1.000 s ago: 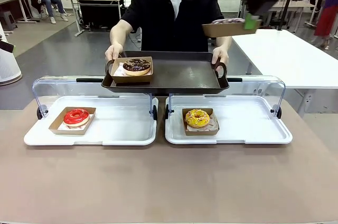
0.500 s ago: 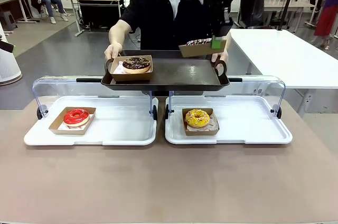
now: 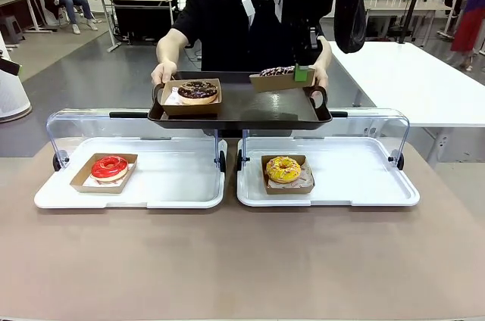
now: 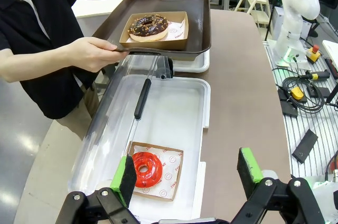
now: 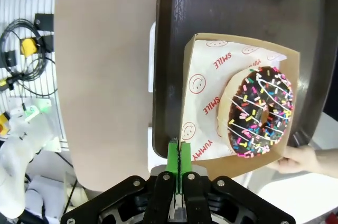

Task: Provide the desired donut to the person.
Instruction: Place the picked Paper togo box onto the Handle tray extended by the person.

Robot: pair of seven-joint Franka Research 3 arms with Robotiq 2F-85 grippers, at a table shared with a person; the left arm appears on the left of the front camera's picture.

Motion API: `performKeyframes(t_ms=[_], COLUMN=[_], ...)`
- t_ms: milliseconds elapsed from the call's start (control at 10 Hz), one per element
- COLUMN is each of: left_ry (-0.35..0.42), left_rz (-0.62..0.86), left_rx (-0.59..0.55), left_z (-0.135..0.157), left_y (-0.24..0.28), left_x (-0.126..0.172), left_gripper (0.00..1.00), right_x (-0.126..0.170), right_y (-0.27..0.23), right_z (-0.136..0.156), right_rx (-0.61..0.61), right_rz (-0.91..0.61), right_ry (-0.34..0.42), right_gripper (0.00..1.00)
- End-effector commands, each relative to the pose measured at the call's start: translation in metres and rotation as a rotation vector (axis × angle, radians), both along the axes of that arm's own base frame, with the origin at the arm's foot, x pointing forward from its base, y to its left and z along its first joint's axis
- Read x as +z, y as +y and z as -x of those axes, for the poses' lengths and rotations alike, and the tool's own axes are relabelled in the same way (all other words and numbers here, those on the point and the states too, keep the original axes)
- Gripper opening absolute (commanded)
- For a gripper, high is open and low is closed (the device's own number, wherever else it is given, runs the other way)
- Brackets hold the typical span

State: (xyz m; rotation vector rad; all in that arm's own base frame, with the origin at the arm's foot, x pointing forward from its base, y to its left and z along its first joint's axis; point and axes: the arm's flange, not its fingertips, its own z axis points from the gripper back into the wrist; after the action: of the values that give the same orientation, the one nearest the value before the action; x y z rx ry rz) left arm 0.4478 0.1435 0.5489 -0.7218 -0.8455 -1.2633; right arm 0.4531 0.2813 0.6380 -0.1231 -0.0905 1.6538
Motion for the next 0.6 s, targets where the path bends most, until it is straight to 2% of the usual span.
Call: performKeyframes(t_ms=[0,500], left_ry=[-0.007,-0.007], left_rz=[0.005,0.005], left_rx=[0.001,0.001], left_z=[0.0005,0.0005], left_y=[0.0006,0.0006], left_x=[0.0013,0.0013], left_gripper=[1.0,1.0], right_x=[-0.0008,-0.0065], right_y=[0.0006,0.0032], right_z=[0.001,0.0012], right_rx=[0.003,0.008], right_rz=[0.006,0.009], right_ry=[0.008,-0.007], right_gripper=[0.02,0.02])
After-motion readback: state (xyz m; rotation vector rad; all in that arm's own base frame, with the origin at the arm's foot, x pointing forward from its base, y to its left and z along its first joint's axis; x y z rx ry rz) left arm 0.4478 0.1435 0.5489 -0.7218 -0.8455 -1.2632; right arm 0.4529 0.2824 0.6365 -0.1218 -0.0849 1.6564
